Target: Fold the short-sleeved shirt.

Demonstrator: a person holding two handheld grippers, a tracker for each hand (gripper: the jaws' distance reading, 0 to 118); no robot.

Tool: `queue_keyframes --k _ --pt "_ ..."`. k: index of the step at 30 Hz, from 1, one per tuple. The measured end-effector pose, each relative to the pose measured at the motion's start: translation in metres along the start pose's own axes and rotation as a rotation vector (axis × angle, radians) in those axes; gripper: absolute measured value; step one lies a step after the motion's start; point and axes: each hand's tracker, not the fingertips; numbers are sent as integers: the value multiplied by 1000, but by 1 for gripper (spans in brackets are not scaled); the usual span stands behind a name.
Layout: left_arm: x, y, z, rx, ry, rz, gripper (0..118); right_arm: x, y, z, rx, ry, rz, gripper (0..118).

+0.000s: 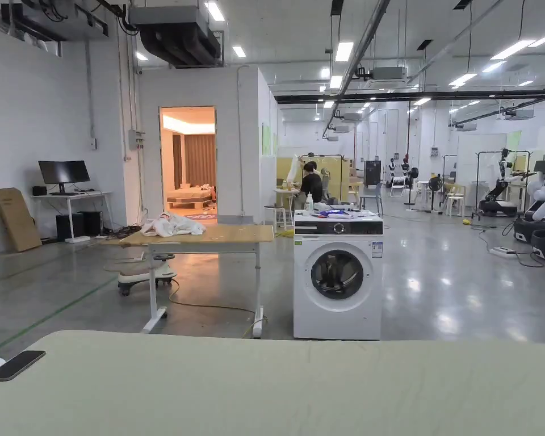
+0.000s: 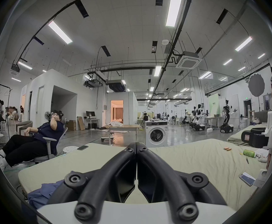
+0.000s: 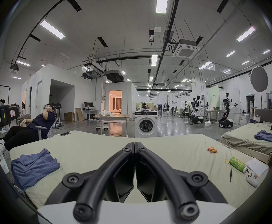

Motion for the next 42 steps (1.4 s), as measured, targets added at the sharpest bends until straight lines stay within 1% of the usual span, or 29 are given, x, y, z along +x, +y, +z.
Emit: queue_keyframes --k 6,11,14,16,19,23,28,32,33,34,35,36,37,38,39,40,41,42 --pt "0 -3 1 -13 -3 -1 0 -1 0 0 3 1 1 0" --pt "0 -3 -2 -18 0 -9 0 -1 -1 0 0 -16 32 0" --pt "0 -5 -4 -31 5 -45 0 -1 -1 -1 -2 -28 46 0" --pt "1 -7 -5 -39 14 -63 0 0 -1 -1 -2 -28 36 0" --pt "2 -9 -3 -42 -2 -36 0 1 -2 0 -4 -21 21 0" --pt "1 -10 -3 -46 1 -28 0 -1 -5 0 -13 -23 38 0" --pt "0 -12 -3 -48 -3 -8 0 0 -7 0 -20 -22 30 0" --pt "-3 -12 -5 -54 -1 -6 0 0 -6 -1 -22 -25 44 0" --pt "-3 -9 -7 -47 -1 -37 0 0 -4 -3 -19 -25 64 0" --pt "-2 -4 -8 -37 9 -106 0 -1 -1 -4 -13 -31 119 0" --pt "3 -3 -10 -41 16 -210 0 -6 0 -4 -6 -53 216 0" --pt "11 -5 -9 -35 4 -390 0 -15 -2 -4 2 -78 371 0" --pt "22 -13 -7 -25 -8 -622 0 -24 -7 -3 7 -76 539 0" --pt "29 -25 -6 -42 0 -815 0 -31 -15 -3 7 -64 678 0" --pt "34 -44 -6 -76 -3 -1015 0 -38 -27 -2 -9 -50 846 0" --pt "35 -65 -4 -100 -53 -1156 0 -41 -42 -1 -25 -37 1007 0" --pt "38 -85 0 -122 -123 -1222 0 -37 -60 1 -42 -1 1160 0" --pt "40 -103 4 -155 -190 -1250 0 -77 -83 3 -56 43 1292 0"
